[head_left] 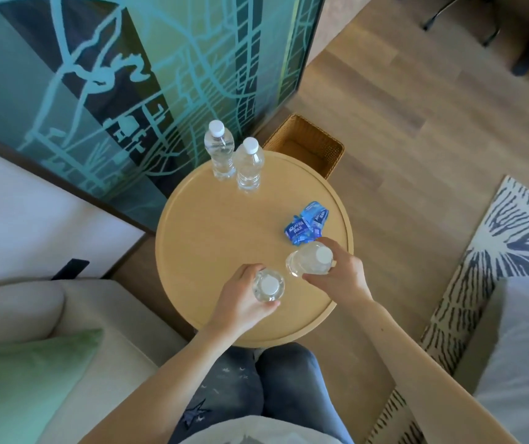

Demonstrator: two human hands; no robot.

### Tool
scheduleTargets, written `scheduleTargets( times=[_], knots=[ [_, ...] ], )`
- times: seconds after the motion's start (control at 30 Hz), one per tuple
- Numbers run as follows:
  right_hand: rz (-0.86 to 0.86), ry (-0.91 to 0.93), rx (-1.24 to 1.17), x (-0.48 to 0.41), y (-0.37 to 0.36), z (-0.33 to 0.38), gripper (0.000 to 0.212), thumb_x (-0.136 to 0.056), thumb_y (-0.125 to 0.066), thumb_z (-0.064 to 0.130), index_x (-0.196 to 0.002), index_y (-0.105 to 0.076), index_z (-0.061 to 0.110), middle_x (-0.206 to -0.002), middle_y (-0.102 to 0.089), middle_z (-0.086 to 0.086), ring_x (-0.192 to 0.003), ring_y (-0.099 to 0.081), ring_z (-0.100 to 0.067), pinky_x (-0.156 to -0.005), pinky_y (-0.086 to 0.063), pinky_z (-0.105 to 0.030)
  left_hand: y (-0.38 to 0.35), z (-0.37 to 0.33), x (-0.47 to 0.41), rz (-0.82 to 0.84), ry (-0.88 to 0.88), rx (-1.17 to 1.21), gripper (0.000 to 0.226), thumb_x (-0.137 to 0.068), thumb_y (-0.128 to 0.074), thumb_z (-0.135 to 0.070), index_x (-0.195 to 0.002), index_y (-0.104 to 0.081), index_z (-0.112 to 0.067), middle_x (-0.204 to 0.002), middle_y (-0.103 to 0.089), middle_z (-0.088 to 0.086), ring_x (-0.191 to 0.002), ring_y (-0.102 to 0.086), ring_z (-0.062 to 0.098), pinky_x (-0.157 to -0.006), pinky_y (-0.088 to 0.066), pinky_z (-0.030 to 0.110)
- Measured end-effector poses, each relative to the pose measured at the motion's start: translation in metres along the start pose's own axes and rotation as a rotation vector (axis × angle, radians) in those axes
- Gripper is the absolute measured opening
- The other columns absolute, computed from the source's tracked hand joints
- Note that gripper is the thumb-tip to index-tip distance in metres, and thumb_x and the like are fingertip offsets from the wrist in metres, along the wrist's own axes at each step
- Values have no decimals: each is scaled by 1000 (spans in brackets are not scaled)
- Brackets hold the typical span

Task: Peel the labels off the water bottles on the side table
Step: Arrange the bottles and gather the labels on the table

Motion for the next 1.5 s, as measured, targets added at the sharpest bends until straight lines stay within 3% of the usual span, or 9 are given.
scheduleTargets(
  times=[0.17,0.4,0.53,0.63,0.8,1.03,1.2,1.3,1.5],
  knots=[
    [-26,32,-84,1,-20,51,67,-62,-86,27,-104,-51,66,-99,-64,28,-90,-62,6,-65,-43,0,59,16,-23,-59,7,-56,67,-66,-85,-38,-125,-60,-19,-120,-63,-8,-108,-61,9,-85,-38,12],
    [-102,42,-158,-34,-68,111,70,-65,-86,24,-127,-56,38,-97,-63,26,-94,-58,10,-76,-51,-16,141,42,-92,-119,-42,-61,68,-67,-89,-30,-125,-60,-10,-119,-65,3,-109,-62,17,-89,-48,23],
    [-143,23,-160,-57,-90,132,73,-64,-85,27,-128,-52,41,-93,-63,26,-85,-58,4,-70,-43,-8,168,57,-131,-132,-83,-94,65,-64,-89,-27,-120,-60,-13,-113,-66,2,-103,-63,18,-83,-46,24],
    [-214,-24,-178,-70,-103,139,73,-63,-85,26,-127,-54,40,-89,-62,26,-83,-57,-4,-70,-44,-14,177,66,-158,-125,-108,-107,67,-61,-91,-27,-119,-61,-10,-111,-66,6,-101,-64,22,-80,-44,25],
    [-283,-70,-221,-87,-119,144,64,-63,-83,23,-119,-56,40,-81,-62,25,-77,-57,4,-63,-42,-13,177,70,-191,-92,-171,-72,67,-61,-90,-33,-118,-60,-16,-107,-66,-3,-97,-61,12,-76,-40,20],
    [-311,-92,-210,-102,-128,143,71,-64,-82,28,-120,-45,49,-85,-61,27,-79,-55,0,-66,-42,-11,166,75,-214,-30,-153,-43,71,-63,-90,-33,-124,-59,-15,-116,-66,2,-106,-62,18,-85,-46,27],
    [-277,-103,-217,-107,-138,135,68,-66,-81,25,-124,-49,41,-99,-64,13,-93,-59,-15,-80,-54,-34,161,82,-214,-43,-116,-3,68,-63,-90,-26,-122,-60,-16,-115,-65,-1,-103,-61,15,-84,-43,25],
    [-281,-76,-205,-107,-142,133,70,-66,-82,23,-125,-47,41,-99,-63,14,-93,-58,-13,-78,-51,-27,161,85,-214,-52,-95,11,69,-63,-90,-26,-123,-58,-17,-112,-61,-6,-97,-56,7,-82,-40,22],
    [-270,-38,-212,-112,-143,138,71,-68,-81,21,-126,-46,41,-99,-55,21,-89,-47,3,-68,-35,3,158,85,-215,-5,-135,-8,70,-64,-90,-24,-123,-54,-18,-117,-58,-2,-105,-58,13,-87,-46,28]
  ],
)
Point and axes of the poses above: each hand's wrist, its own x-axis away from the middle knuckle, its own y-axis out of the back of the hand, z = x × y, the point moved 4 cm from there along -x, towards the middle knuckle
